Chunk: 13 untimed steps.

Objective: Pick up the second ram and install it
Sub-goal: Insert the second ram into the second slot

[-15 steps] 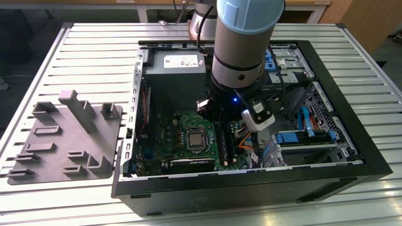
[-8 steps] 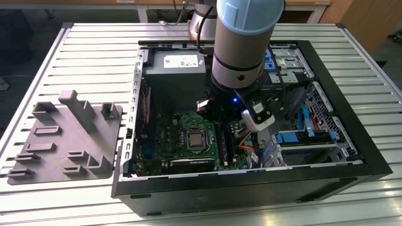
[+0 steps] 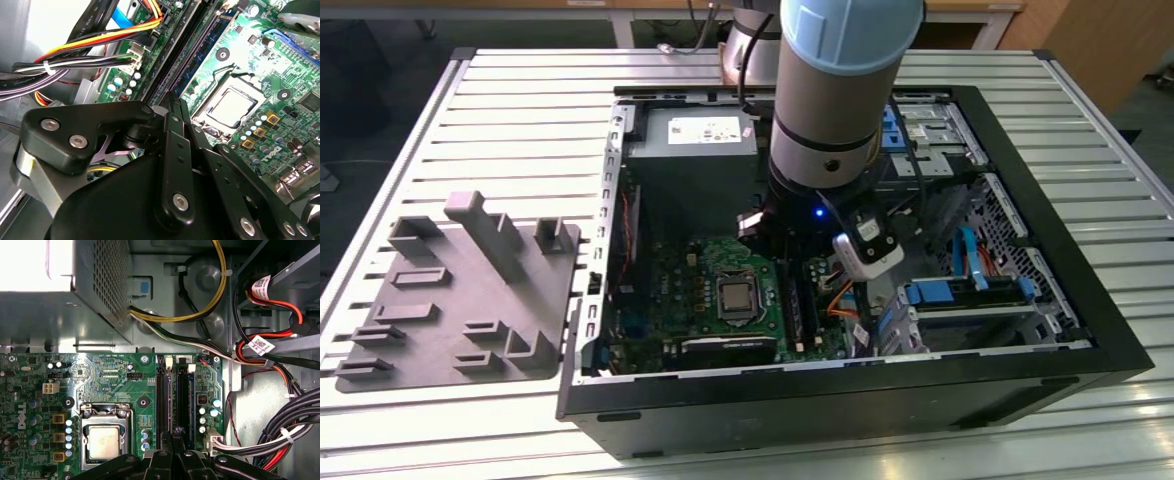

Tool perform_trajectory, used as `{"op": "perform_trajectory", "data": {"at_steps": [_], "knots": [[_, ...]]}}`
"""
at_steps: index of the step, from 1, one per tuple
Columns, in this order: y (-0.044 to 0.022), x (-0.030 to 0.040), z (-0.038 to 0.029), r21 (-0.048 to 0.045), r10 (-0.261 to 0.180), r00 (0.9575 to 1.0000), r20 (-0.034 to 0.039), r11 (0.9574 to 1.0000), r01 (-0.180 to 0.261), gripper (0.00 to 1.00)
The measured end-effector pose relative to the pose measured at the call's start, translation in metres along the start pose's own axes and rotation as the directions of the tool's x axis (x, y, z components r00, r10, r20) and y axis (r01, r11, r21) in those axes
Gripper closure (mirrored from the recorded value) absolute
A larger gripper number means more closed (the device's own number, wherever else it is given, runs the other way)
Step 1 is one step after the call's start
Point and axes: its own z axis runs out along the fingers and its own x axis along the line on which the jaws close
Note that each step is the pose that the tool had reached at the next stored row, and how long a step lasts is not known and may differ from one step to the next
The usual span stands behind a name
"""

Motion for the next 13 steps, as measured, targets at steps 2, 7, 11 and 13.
{"op": "perform_trajectory", "data": {"at_steps": [2,7,11,13], "knots": [[0.0000,0.0000,0.0000,0.0000,0.000,1.0000,0.0000,1.0000,0.000,0.88],[0.0000,0.0000,0.0002,-0.0001,0.002,1.0000,0.0001,1.0000,-0.002,0.88],[0.0000,0.0000,0.0009,-0.0002,0.002,1.0000,0.0001,1.0000,-0.002,0.88],[0.0000,0.0000,0.0013,-0.0001,0.002,1.0000,0.0001,1.0000,-0.002,0.88]]}}
